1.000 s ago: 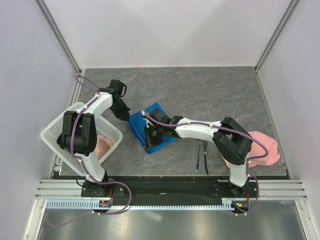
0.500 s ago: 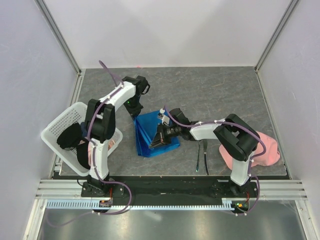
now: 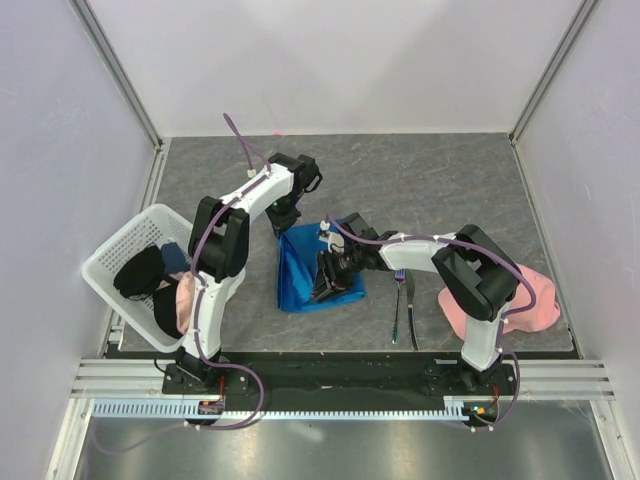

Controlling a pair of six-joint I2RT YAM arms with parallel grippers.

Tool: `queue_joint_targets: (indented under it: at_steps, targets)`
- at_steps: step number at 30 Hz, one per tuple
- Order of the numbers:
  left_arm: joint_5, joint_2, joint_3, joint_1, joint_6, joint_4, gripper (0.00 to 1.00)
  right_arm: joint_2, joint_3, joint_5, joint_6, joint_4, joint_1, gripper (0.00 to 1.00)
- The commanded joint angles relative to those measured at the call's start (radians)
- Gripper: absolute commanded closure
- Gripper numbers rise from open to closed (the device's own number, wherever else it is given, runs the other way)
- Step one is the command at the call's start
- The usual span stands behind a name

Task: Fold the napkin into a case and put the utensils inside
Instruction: Fold the 2/3-rectangle-folded napkin at the center of the board.

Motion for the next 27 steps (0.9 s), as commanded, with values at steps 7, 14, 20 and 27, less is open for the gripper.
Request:
queue_joint_targets:
  at_steps: [7,14,20,27]
  targets:
    - [-0.008,0.003,0.059,-0.029,-0.089,-0.031,0.98,-0.078,0.16,0.316,-0.257,-0.199,0.006,0.3]
    - [0.025,-0.019,0.039,-0.033,-0.083,-0.049,0.98,0.021,0.262,0.331,-0.318,-0.11,0.047,0.2]
    - [0.077,-0.034,0.019,-0.033,-0.057,-0.069,0.98,0.069,0.313,0.431,-0.364,-0.097,0.15,0.17]
    - [0.074,-0.068,-0.015,-0.021,-0.045,-0.078,0.98,0.053,0.287,0.63,-0.346,-0.083,0.285,0.11]
